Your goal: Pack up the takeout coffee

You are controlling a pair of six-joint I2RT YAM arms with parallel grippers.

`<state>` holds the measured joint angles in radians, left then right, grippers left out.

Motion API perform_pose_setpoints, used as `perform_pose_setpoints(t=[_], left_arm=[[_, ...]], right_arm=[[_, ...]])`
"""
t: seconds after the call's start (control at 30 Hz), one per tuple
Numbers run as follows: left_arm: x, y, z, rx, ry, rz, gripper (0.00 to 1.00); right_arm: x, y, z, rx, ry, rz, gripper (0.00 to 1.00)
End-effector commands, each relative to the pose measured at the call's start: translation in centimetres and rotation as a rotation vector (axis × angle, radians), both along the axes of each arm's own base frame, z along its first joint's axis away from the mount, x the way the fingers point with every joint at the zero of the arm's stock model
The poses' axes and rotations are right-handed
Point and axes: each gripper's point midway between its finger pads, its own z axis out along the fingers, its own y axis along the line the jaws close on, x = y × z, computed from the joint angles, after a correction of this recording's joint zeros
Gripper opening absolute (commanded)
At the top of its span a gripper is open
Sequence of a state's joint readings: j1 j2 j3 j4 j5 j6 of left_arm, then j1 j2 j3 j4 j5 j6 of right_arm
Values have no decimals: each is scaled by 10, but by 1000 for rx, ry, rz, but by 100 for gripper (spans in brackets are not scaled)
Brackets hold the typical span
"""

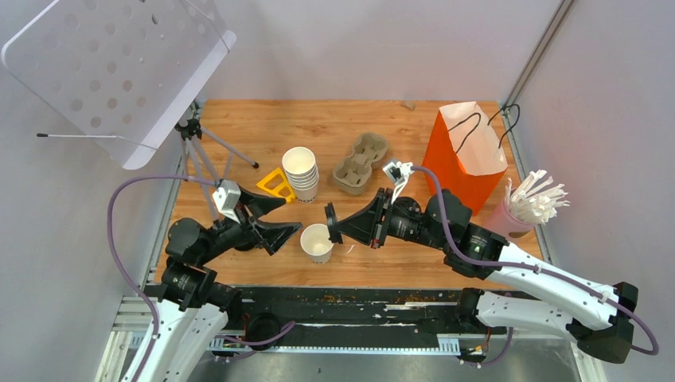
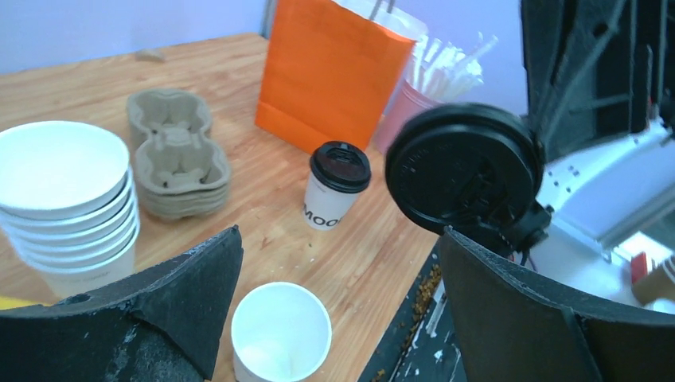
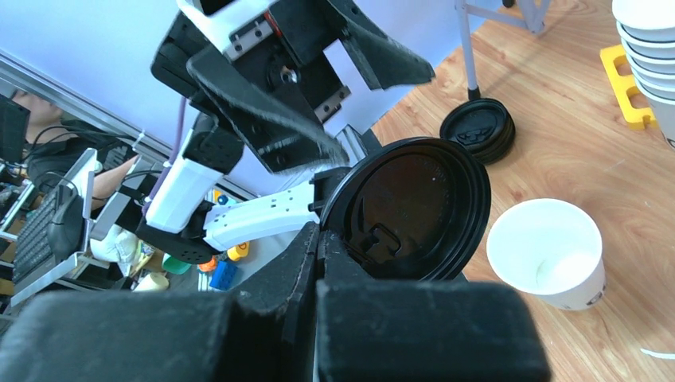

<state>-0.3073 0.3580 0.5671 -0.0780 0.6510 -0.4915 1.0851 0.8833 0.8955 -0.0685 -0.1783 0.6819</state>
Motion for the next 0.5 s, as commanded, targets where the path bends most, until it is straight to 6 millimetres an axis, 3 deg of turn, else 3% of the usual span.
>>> perform_pose_setpoints(t=[0.0, 0.23, 0.47], left_arm=[[-20, -16, 21, 33, -260, -129, 100], [-35, -33, 18, 72, -345, -235, 100], [-30, -46, 9, 162, -417, -249, 100]], right_arm=[[-3, 2, 53, 172, -47, 18, 0], [0, 9, 54, 190, -33, 17, 1], [-5, 15, 48, 192, -10, 59, 1]])
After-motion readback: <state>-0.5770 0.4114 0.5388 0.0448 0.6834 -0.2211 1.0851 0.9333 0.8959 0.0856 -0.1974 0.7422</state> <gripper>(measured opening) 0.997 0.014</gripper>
